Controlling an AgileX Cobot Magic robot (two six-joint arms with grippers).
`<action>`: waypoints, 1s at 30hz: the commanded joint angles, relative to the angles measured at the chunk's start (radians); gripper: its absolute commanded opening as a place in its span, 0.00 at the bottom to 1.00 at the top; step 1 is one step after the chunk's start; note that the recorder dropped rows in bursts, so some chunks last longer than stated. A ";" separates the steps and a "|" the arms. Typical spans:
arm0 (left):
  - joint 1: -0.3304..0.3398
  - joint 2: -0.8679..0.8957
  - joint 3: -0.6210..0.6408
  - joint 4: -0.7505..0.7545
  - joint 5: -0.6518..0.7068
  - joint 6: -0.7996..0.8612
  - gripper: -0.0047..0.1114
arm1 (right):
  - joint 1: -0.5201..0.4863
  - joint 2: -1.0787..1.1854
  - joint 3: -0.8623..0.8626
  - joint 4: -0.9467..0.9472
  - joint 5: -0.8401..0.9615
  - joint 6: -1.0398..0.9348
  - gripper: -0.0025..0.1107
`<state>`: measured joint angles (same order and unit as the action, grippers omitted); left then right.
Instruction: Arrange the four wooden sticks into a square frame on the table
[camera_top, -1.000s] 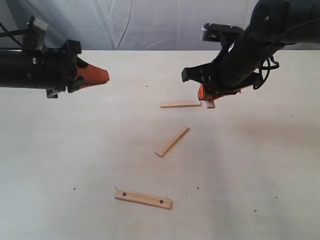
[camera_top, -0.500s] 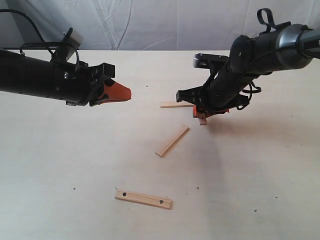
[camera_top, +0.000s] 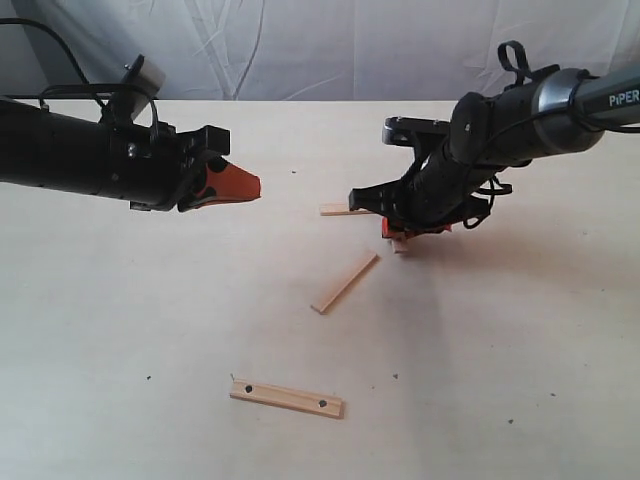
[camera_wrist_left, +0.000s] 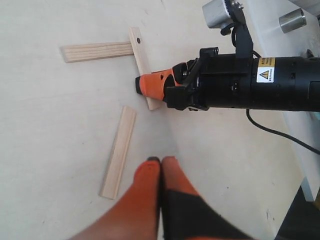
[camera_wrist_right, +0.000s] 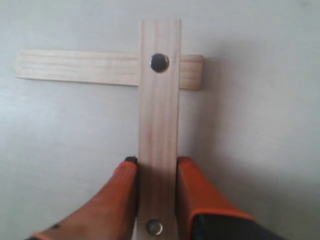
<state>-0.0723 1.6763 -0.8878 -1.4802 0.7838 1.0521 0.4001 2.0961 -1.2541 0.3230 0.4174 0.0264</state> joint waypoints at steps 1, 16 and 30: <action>-0.008 -0.007 -0.003 -0.003 -0.003 0.004 0.04 | 0.000 0.014 0.002 -0.003 -0.006 0.001 0.02; -0.008 -0.007 -0.003 -0.003 -0.007 0.004 0.04 | 0.015 0.025 0.002 -0.003 -0.003 -0.060 0.02; -0.008 -0.007 -0.003 -0.003 -0.007 0.004 0.04 | 0.019 0.025 0.002 0.003 -0.013 -0.048 0.42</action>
<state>-0.0723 1.6763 -0.8878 -1.4802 0.7799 1.0521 0.4210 2.1114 -1.2559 0.3307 0.3974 -0.0273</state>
